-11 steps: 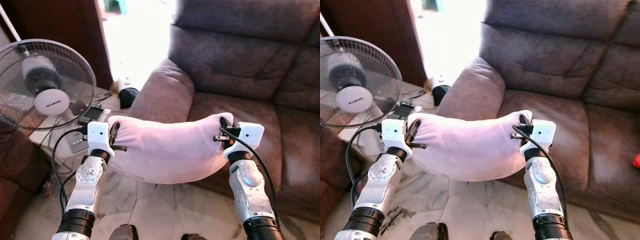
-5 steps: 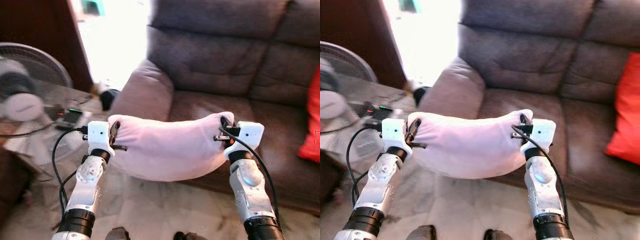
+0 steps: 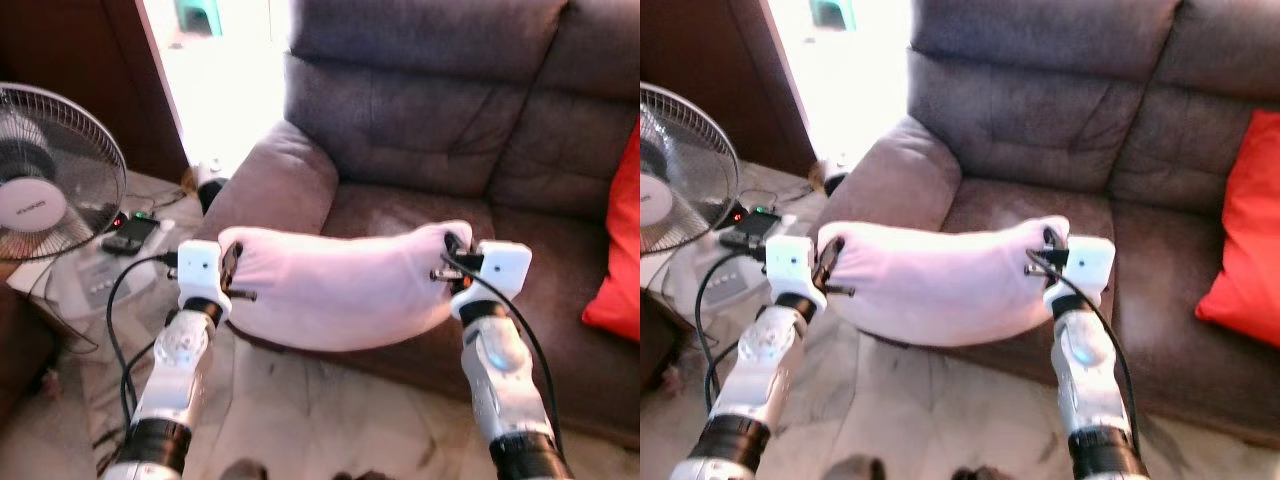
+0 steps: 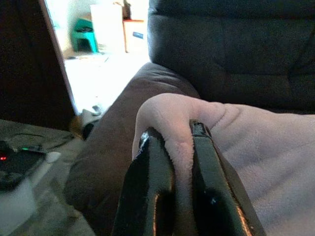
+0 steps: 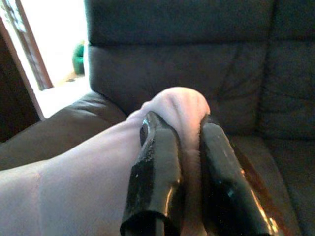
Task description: Move the pillow to the sofa from floor
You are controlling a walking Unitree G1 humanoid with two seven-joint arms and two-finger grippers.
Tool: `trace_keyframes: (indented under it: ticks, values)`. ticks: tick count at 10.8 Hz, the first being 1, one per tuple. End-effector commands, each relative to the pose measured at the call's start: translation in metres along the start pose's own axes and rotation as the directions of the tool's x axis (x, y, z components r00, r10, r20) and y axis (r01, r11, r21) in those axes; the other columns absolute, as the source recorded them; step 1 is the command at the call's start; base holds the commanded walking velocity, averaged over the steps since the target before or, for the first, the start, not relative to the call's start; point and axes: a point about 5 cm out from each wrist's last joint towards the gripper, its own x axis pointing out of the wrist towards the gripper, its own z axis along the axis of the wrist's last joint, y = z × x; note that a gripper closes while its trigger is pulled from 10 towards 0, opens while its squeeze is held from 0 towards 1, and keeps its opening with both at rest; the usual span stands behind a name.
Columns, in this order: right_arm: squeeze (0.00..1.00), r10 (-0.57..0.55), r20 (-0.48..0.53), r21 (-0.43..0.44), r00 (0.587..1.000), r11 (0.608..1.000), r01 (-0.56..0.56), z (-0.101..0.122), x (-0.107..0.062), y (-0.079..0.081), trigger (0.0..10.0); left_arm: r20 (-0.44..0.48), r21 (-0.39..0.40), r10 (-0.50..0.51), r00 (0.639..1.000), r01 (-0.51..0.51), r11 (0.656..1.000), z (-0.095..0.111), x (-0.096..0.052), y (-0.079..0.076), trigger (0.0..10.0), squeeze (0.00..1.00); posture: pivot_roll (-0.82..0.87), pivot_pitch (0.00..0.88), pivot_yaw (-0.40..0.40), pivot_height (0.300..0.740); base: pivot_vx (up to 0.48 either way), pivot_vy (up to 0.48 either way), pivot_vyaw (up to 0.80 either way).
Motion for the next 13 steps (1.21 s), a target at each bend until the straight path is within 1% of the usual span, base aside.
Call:
trace_keyframes:
  ticks: [1, 3, 5, 6, 7, 9, 10, 12, 13]
  values:
    - [0.0, 0.0, 0.091, 0.002, 0.996, 1.0, 0.0, 0.019, 0.005, 0.001, 10.0, 0.074, 0.016, 0.008, 0.997, -0.009, 1.0, 0.016, 0.004, 0.005, 10.0, 0.0, 0.06, 0.082, -0.025, 0.74, 0.0, 0.0, 0.0]
    - [0.0, 0.003, 0.102, -0.004, 0.995, 1.0, -0.003, 0.023, 0.006, 0.002, 10.0, 0.095, 0.009, 0.017, 0.995, -0.018, 1.0, 0.021, 0.005, 0.008, 10.0, 0.0, 0.06, 0.082, -0.026, 0.74, 0.0, 0.0, 0.0]
    - [0.0, 0.004, 0.17, 0.004, 0.985, 1.0, -0.004, 0.042, 0.011, 0.003, 10.0, 0.176, 0.054, 0.008, 0.984, -0.018, 0.998, 0.044, 0.012, 0.008, 10.0, 0.0, 0.06, 0.082, -0.026, 0.74, 0.0, 0.0, 0.0]
    - [0.0, 0.006, 0.225, 0.007, 0.974, 1.0, -0.007, 0.059, 0.015, 0.006, 10.0, 0.243, 0.07, -0.003, 0.97, -0.014, 0.997, 0.063, 0.016, 0.005, 10.0, 0.0, 0.06, 0.082, -0.026, 0.74, 0.0, 0.0, 0.0]
    - [0.0, 0.011, 0.266, -0.002, 0.964, 1.0, -0.01, 0.071, 0.018, 0.009, 10.0, 0.288, 0.084, -0.013, 0.957, -0.012, 0.996, 0.076, 0.02, 0.004, 10.0, 0.0, 0.06, 0.081, -0.026, 0.74, 0.0, 0.0, 0.0]
    - [0.0, 0.007, 0.286, -0.032, 0.958, 0.999, 0.002, 0.075, 0.016, 0.009, 10.0, 0.296, 0.147, -0.039, 0.954, -0.005, 0.989, 0.077, 0.019, 0.001, 10.0, 0.0, 0.06, 0.079, -0.025, 0.74, 0.0, 0.0, 0.0]
    - [0.0, -0.001, 0.313, -0.029, 0.95, 1.0, 0.011, 0.081, 0.014, 0.008, 10.0, 0.28, 0.185, -0.078, 0.957, 0.026, 0.982, 0.074, 0.017, -0.003, 10.0, 0.0, 0.06, 0.08, -0.022, 0.74, 0.0, 0.0, 0.0]
    - [0.0, 0.001, 0.297, -0.03, 0.955, 1.0, 0.009, 0.08, 0.013, 0.008, 10.0, 0.273, 0.152, -0.063, 0.96, 0.022, 0.988, 0.073, 0.017, -0.003, 10.0, 0.0, 0.06, 0.073, -0.021, 0.74, 0.0, 0.0, 0.0]
    - [0.0, -0.001, 0.269, -0.022, 0.963, 1.0, 0.007, 0.075, 0.014, 0.009, 10.0, 0.267, 0.128, -0.058, 0.962, 0.024, 0.991, 0.073, 0.019, -0.004, 10.0, 0.0, 0.06, 0.067, -0.021, 0.74, 0.0, 0.0, 0.0]
